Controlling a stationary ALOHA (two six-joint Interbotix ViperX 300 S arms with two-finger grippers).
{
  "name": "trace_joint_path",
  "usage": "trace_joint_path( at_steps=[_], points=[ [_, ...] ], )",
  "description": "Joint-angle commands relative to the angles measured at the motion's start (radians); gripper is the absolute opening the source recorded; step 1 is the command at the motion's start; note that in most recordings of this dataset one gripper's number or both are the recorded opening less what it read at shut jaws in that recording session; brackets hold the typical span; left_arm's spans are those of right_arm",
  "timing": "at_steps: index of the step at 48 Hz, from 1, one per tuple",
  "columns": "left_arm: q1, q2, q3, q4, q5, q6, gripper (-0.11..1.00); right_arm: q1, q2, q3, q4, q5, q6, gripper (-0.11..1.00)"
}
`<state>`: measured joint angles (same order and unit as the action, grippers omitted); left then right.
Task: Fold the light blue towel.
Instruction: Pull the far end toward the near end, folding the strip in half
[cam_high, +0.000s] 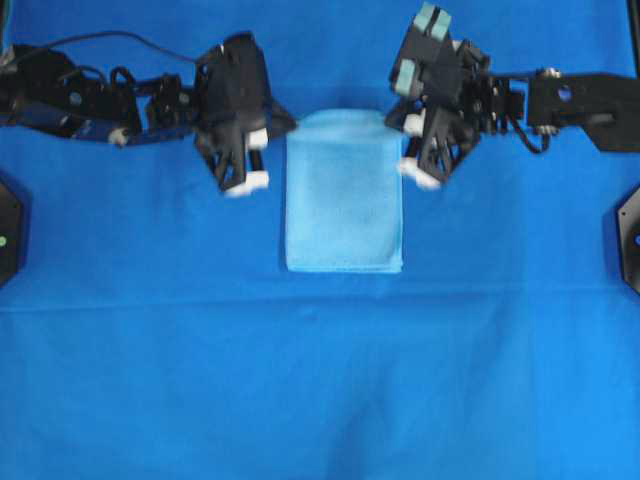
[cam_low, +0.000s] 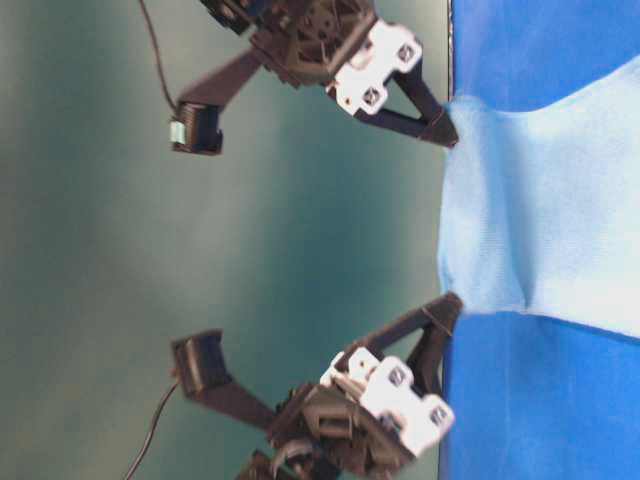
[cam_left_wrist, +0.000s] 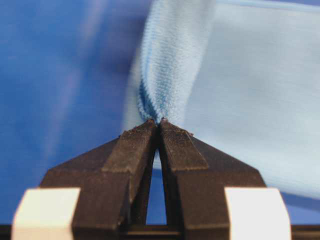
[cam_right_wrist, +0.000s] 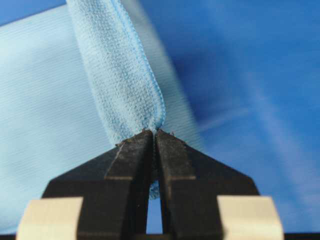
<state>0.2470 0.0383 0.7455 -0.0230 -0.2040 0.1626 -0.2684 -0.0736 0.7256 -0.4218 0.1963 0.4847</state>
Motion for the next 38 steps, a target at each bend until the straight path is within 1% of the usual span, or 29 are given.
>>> trace_joint_path(
  at_steps=[1,10,18,23,31,38],
  points=[
    [-0.067,-0.037,0.009,0.002,0.003,-0.006,0.03,0.058,-0.035,0.0,0.003,0.026,0.028,0.03],
    [-0.178,-0.031,0.011,0.0,0.043,-0.029,0.03,0.149,-0.034,0.011,0.003,0.072,0.097,0.03],
    [-0.241,-0.009,0.005,0.0,0.057,-0.037,0.03,0.21,-0.034,0.023,0.003,0.075,0.146,0.03],
    [-0.261,0.008,0.006,0.0,0.057,-0.038,0.03,0.232,-0.032,0.031,0.003,0.074,0.167,0.03],
    [-0.27,0.034,0.005,0.0,0.057,-0.04,0.03,0.236,-0.006,0.034,0.003,0.061,0.175,0.03],
    [-0.27,0.049,0.006,0.0,0.052,-0.04,0.03,0.236,0.029,0.031,0.003,0.014,0.175,0.03]
  ],
)
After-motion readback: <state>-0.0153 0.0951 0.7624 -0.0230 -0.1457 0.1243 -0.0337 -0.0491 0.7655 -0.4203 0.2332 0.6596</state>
